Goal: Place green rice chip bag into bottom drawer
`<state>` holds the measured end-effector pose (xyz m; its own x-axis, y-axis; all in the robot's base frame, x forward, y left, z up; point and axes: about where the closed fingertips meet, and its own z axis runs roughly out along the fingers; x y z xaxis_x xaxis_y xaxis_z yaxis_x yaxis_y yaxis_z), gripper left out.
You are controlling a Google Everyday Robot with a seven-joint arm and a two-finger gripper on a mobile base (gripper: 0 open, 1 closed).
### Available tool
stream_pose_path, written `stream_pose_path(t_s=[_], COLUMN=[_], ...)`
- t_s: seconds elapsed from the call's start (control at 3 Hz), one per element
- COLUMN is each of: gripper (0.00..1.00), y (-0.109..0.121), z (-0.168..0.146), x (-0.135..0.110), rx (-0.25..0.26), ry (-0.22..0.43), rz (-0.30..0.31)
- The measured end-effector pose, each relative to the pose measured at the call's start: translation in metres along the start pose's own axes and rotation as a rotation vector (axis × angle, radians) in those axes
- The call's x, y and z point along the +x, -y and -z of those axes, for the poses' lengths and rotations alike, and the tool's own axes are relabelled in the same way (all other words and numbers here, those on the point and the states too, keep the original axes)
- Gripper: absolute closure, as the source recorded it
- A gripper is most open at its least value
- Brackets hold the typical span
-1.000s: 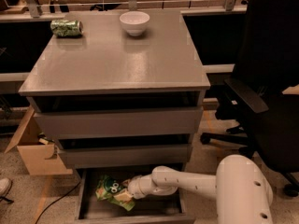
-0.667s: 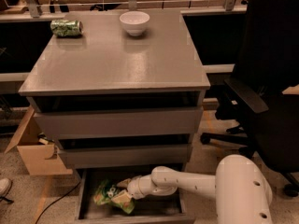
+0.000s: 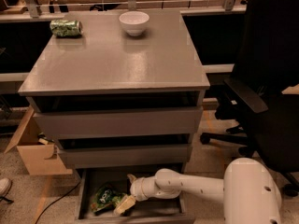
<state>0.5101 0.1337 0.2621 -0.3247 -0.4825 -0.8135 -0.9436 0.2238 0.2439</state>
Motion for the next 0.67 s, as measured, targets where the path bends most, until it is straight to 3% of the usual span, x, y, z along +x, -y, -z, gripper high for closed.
stream_pose_path(t_s=[0.33,0.67], gripper=[0.0,0.0], y=[0.001,0.016], z=[0.041,0.088], x=[0.016,0.048], rx=[0.062,0.129], ry=[0.013,0.011], rz=[-0.05,-0.129])
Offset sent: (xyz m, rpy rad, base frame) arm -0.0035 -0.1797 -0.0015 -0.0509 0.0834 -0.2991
